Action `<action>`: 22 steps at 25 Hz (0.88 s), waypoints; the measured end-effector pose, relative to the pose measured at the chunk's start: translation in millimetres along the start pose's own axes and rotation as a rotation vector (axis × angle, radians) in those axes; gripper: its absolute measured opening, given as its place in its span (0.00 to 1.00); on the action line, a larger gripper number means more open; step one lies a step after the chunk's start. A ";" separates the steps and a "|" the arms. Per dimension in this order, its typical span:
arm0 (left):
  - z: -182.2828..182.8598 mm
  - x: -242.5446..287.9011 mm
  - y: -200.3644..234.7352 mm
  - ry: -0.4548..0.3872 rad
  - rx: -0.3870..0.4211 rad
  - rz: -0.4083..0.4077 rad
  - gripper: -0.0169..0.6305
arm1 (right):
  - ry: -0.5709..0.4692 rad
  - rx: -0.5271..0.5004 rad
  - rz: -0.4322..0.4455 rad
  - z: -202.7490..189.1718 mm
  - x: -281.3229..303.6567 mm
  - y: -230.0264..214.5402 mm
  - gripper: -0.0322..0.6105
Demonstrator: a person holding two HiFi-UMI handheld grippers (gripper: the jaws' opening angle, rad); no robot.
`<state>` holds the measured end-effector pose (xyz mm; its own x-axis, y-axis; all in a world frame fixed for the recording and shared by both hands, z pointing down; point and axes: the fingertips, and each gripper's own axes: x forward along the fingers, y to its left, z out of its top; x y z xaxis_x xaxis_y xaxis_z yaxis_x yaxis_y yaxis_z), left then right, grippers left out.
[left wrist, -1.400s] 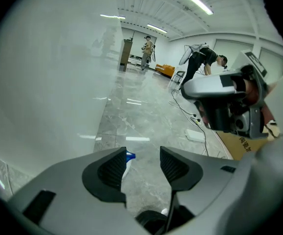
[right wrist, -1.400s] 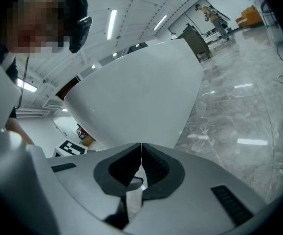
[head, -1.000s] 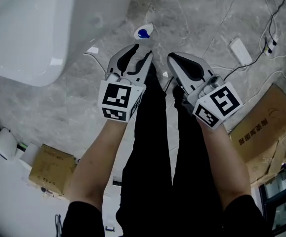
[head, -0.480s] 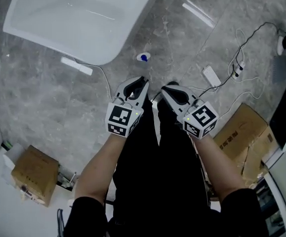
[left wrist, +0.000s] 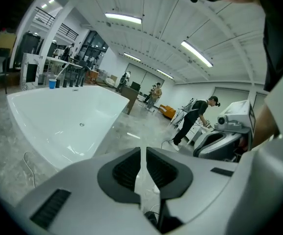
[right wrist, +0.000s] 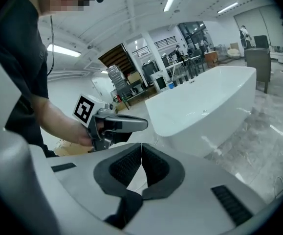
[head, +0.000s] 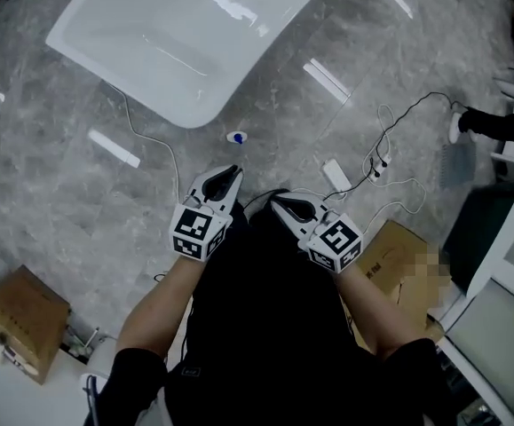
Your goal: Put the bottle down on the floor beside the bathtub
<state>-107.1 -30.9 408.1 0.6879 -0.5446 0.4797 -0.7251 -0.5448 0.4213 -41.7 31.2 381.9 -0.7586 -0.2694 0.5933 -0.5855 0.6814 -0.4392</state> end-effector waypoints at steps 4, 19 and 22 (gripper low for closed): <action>19.0 -30.5 -20.3 -0.033 0.006 0.058 0.09 | -0.062 -0.010 -0.008 16.2 -35.0 4.2 0.09; 99.2 -83.9 -197.3 -0.218 0.090 0.259 0.09 | -0.312 -0.150 -0.041 39.4 -261.4 -8.7 0.09; 113.3 -95.0 -214.0 -0.224 0.115 0.279 0.08 | -0.401 -0.142 -0.060 58.7 -296.5 -13.8 0.09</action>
<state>-13.7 65.2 185.2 0.4638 -0.8013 0.3779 -0.8859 -0.4172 0.2027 174.5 61.7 172.4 -0.7921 -0.5352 0.2934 -0.6077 0.7362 -0.2978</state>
